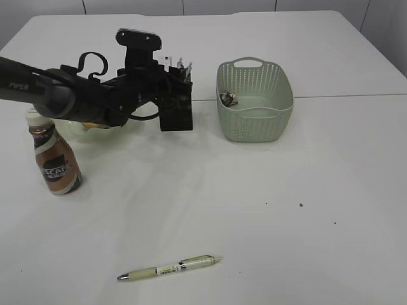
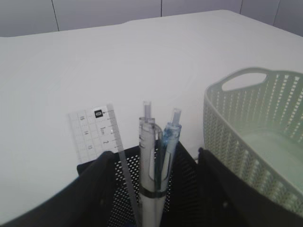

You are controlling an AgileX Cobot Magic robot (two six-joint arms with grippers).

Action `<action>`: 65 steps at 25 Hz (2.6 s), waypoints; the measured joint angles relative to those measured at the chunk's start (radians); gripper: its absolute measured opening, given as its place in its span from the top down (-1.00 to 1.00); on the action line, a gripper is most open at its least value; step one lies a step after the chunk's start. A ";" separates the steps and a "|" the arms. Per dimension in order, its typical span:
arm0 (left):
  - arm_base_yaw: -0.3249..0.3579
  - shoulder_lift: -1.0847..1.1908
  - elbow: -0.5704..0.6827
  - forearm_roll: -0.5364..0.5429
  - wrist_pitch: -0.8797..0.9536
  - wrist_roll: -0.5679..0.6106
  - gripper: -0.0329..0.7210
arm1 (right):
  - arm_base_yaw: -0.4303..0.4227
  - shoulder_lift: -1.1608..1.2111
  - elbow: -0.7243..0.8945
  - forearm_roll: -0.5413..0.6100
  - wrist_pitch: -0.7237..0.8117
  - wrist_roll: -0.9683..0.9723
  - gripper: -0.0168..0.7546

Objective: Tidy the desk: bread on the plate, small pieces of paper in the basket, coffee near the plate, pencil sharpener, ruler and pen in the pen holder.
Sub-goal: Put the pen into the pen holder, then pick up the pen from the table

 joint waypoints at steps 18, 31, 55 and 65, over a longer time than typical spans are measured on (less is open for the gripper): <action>-0.022 -0.345 0.000 0.155 0.844 0.010 0.03 | 0.000 0.000 0.000 0.000 0.000 0.002 0.15; -0.272 -0.360 0.000 0.151 1.620 0.246 0.20 | 0.000 0.000 0.000 -0.020 0.000 0.002 0.15; -0.396 -0.337 0.244 0.047 1.423 0.413 0.16 | 0.000 0.000 0.000 -0.051 0.000 0.000 0.15; -0.398 -0.256 0.244 0.007 1.406 0.414 0.16 | 0.000 0.000 0.000 -0.060 0.000 -0.002 0.15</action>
